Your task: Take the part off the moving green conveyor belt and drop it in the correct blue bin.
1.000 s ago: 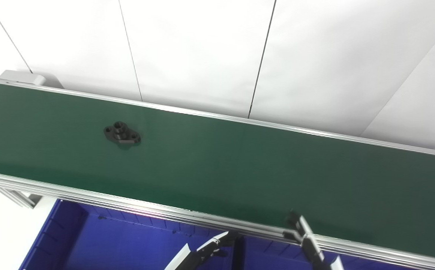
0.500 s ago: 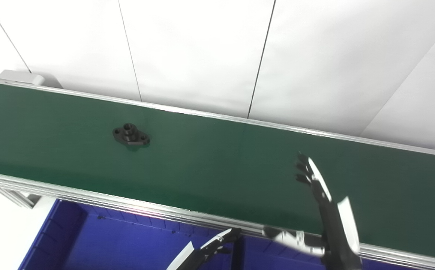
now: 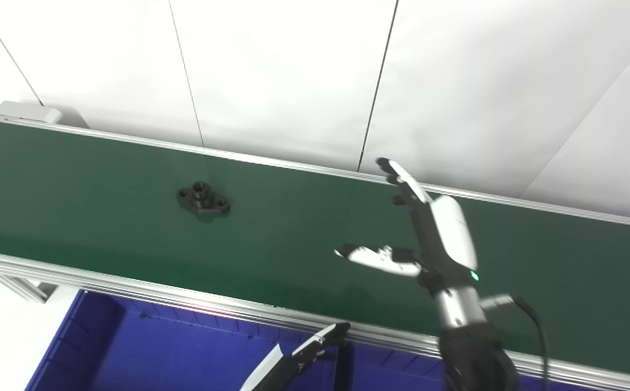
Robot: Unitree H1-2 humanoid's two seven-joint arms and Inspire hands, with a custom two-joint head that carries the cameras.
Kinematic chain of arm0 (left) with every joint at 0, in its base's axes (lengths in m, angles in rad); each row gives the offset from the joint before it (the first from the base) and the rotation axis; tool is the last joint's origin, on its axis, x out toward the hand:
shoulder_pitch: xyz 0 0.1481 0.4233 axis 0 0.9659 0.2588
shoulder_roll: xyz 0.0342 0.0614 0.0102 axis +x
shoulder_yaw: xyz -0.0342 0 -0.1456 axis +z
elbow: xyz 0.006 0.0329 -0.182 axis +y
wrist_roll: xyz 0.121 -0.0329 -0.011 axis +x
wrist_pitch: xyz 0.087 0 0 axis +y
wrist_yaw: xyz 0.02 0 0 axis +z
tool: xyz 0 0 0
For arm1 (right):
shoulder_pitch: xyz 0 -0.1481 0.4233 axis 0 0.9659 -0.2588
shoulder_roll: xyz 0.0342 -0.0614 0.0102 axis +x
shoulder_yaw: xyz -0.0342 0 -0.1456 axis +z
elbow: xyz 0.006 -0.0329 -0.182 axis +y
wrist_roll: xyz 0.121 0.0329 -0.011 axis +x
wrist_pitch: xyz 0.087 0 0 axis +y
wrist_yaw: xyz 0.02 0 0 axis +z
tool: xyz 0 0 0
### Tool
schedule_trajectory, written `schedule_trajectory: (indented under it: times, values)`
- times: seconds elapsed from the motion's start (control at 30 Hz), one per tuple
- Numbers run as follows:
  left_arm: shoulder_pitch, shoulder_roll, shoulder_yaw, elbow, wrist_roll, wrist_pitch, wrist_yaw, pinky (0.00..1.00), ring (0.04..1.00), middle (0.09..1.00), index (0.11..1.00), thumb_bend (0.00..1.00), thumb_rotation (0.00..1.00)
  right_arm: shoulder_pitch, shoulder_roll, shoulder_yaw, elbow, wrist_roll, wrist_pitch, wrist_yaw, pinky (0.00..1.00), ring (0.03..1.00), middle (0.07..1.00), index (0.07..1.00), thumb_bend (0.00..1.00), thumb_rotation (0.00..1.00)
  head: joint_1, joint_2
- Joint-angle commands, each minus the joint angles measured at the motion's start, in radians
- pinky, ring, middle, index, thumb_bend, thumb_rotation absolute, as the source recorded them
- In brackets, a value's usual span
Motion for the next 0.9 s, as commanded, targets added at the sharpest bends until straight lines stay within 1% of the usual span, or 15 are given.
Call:
schedule_trajectory:
  times: [0.0, 0.17, 0.33, 0.5, 0.63, 0.7, 0.8, 0.87]
  values:
    - [0.003, 0.004, 0.0, -0.015, 0.004, -0.036, 0.002, 0.86, 0.926, 0.941, 0.945, 0.83, 0.81, -0.061, 0.016, 0.01, 0.014, -0.029, 0.006, -0.026, 0.7, 0.852, 0.878, 0.892, 0.92, 0.5, 0.003, 0.001]
    - [0.013, -0.005, 0.003, -0.02, -0.013, -0.036, -0.009, 0.86, 0.927, 0.942, 0.937, 0.83, 0.79, -0.131, 0.024, 0.036, 0.108, -0.08, 0.007, -0.05, 0.71, 0.843, 0.868, 0.893, 0.91, 0.51, 0.005, 0.002]
    - [0.006, -0.006, -0.003, -0.014, -0.014, -0.036, -0.013, 0.86, 0.928, 0.946, 0.942, 0.83, 0.8, -0.192, 0.027, 0.069, 0.205, -0.126, 0.008, -0.077, 0.72, 0.831, 0.857, 0.889, 0.9, 0.52, 0.017, 0.003]
    - [0.013, -0.008, 0.009, -0.02, -0.002, -0.035, -0.018, 0.86, 0.93, 0.95, 0.944, 0.84, 0.8, -0.254, 0.04, 0.111, 0.284, -0.177, 0.027, -0.072, 0.66, 0.797, 0.859, 0.896, 0.9, 0.53, 0.024, 0.002]
    - [0.008, -0.004, 0.007, -0.013, 0.002, -0.036, -0.013, 0.84, 0.926, 0.95, 0.943, 0.84, 0.8, -0.306, 0.06, 0.137, 0.36, -0.203, 0.042, -0.08, 0.64, 0.771, 0.84, 0.895, 0.91, 0.53, 0.019, 0.003]
    - [0.007, -0.001, 0.008, -0.012, 0.005, -0.036, -0.014, 0.85, 0.93, 0.952, 0.945, 0.84, 0.81, -0.328, 0.067, 0.149, 0.394, -0.217, 0.049, -0.088, 0.61, 0.749, 0.826, 0.891, 0.91, 0.53, 0.021, 0.002]
    - [0.008, 0.001, 0.014, -0.014, -0.007, -0.035, -0.027, 0.86, 0.932, 0.953, 0.945, 0.85, 0.81, -0.365, 0.085, 0.163, 0.461, -0.221, 0.058, -0.104, 0.6, 0.738, 0.82, 0.883, 0.92, 0.52, 0.021, 0.003]
    - [0.009, 0.001, 0.016, -0.017, -0.003, -0.035, -0.028, 0.87, 0.933, 0.952, 0.947, 0.84, 0.81, -0.384, 0.091, 0.174, 0.494, -0.226, 0.062, -0.113, 0.6, 0.732, 0.817, 0.882, 0.92, 0.53, 0.021, 0.003]
